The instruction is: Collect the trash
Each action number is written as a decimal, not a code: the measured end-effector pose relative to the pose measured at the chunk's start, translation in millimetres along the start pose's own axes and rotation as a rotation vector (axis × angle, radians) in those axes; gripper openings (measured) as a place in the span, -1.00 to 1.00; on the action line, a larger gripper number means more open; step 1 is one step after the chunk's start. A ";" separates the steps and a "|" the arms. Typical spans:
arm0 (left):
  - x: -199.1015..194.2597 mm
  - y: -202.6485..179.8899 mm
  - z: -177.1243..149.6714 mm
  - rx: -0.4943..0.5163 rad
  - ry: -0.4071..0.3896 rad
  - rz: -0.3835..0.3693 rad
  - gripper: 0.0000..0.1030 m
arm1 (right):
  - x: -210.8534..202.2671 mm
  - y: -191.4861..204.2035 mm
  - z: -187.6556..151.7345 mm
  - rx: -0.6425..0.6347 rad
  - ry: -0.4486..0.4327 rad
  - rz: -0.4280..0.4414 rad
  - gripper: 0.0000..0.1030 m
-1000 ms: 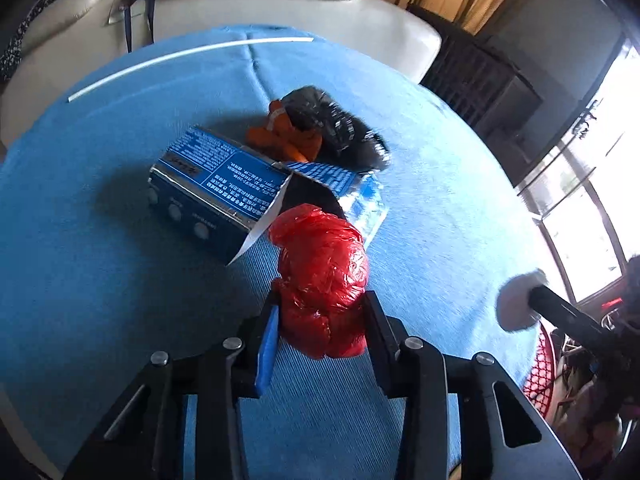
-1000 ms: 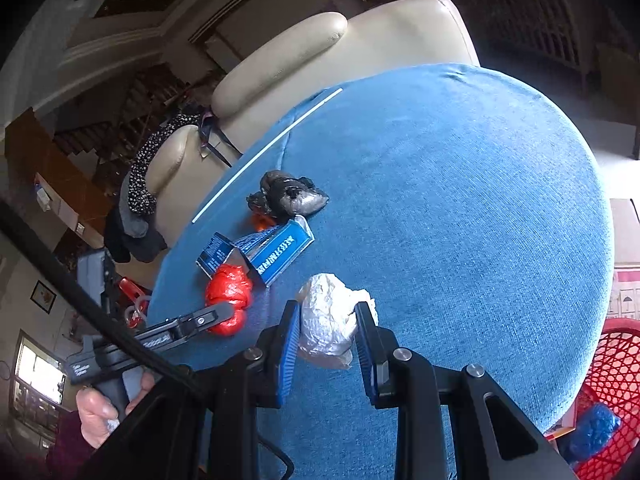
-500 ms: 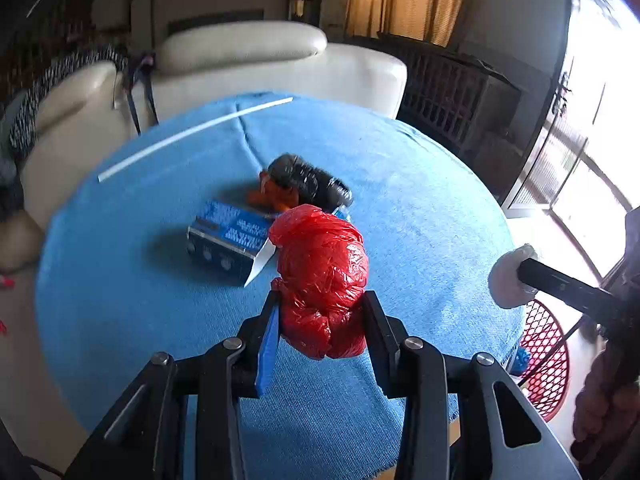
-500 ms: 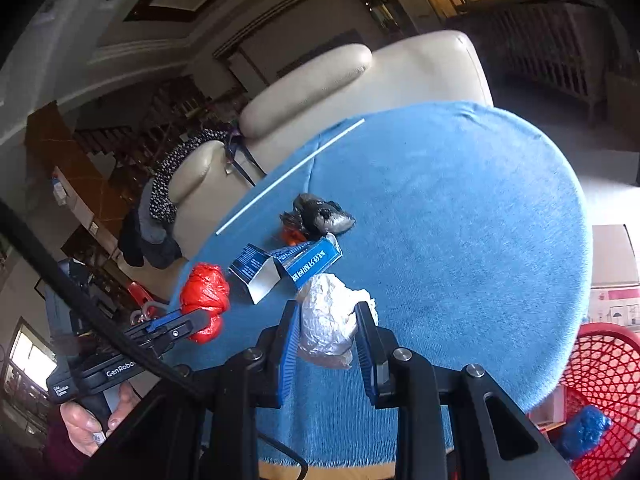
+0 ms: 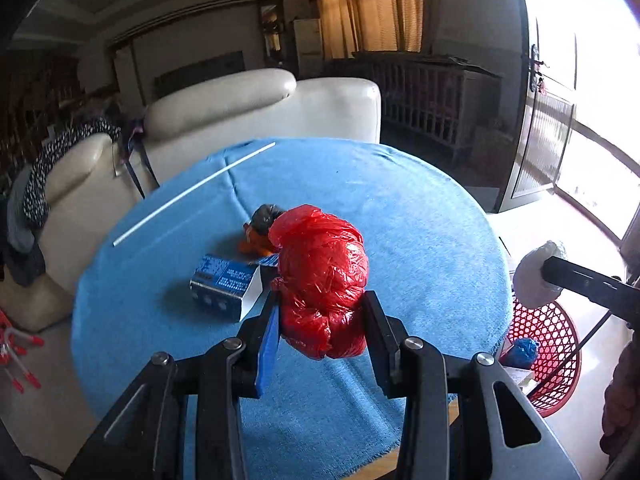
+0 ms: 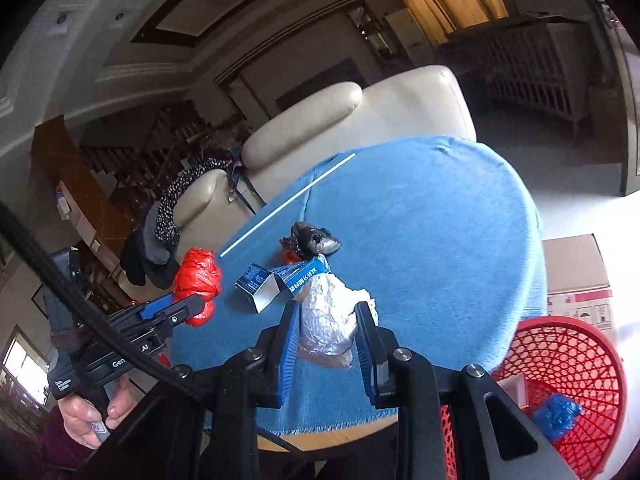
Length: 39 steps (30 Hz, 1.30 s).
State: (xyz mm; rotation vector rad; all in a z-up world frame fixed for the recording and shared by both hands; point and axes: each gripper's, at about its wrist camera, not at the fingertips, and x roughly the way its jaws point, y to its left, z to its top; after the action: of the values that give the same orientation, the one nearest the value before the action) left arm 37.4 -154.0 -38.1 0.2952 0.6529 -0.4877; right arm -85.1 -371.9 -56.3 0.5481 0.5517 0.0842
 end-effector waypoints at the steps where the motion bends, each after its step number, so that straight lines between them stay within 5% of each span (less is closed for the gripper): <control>1: -2.4 -2.8 0.6 0.006 -0.004 0.001 -0.20 | -5.4 -1.0 -1.0 0.000 -0.009 -0.001 -0.43; 39: -15.3 -110.6 8.3 0.232 -0.021 -0.015 -0.20 | -90.3 -62.4 -21.4 0.114 -0.124 -0.039 -0.43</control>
State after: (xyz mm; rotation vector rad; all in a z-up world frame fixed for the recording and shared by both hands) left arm -26.4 -245.9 -34.1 0.5034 0.5786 -0.5808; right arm -177.4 -434.9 -60.9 0.6484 0.4480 -0.0188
